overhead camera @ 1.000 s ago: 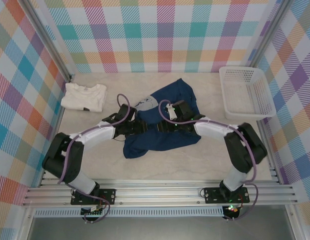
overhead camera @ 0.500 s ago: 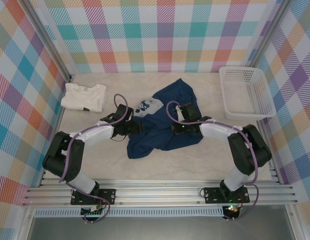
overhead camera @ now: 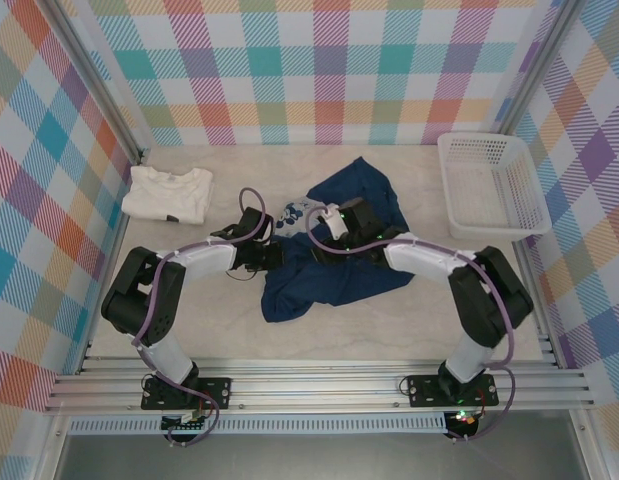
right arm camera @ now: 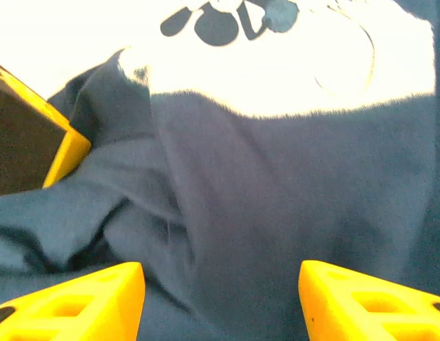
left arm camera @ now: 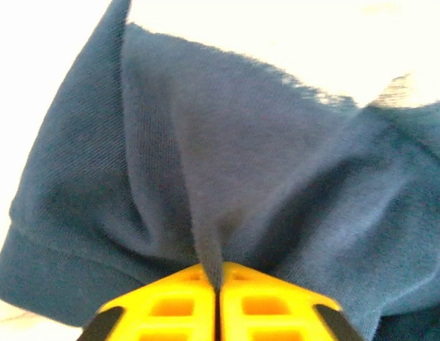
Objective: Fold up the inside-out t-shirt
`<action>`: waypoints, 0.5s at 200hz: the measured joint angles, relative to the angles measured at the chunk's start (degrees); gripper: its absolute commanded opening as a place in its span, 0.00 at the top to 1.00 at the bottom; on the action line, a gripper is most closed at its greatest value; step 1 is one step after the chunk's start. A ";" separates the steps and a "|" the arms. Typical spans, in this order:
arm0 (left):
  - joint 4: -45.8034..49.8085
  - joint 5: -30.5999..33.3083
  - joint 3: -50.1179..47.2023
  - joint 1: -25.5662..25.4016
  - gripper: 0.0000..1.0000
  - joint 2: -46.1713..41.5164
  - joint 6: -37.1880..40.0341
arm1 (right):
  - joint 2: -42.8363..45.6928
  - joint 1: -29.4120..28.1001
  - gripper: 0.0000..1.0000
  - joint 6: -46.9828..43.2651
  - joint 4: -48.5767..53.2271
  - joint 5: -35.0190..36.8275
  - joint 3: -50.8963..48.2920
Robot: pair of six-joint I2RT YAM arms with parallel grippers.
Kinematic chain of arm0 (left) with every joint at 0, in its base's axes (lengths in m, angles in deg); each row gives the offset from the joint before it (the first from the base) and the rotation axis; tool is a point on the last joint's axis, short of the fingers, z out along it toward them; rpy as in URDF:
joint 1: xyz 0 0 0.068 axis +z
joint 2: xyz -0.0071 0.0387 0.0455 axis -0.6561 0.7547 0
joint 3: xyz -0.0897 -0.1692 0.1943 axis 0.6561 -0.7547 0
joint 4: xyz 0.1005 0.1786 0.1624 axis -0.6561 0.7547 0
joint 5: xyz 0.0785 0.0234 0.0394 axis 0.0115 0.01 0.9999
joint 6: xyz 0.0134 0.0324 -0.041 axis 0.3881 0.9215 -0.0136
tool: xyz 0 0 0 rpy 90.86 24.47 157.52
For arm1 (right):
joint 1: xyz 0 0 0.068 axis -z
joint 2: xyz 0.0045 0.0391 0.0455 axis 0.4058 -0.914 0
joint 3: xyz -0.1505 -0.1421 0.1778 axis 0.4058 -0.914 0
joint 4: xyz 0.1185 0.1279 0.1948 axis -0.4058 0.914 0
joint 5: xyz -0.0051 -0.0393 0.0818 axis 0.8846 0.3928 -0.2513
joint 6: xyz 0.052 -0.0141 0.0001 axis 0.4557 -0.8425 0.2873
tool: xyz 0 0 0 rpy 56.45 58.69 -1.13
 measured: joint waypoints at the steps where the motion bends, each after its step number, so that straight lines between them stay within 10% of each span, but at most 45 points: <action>1: -0.02 -0.07 0.00 0.02 1.00 0.00 0.07 | -0.35 0.00 0.43 -0.15 -0.07 -0.09 0.26; 47: -1.36 -0.81 -0.76 0.39 1.00 -1.11 -0.15 | -8.98 0.02 1.00 -0.50 0.50 -3.23 5.40; 100: -3.17 -0.76 -5.35 0.74 1.00 -10.80 -0.15 | -1.84 4.94 1.00 8.85 1.16 -16.39 5.53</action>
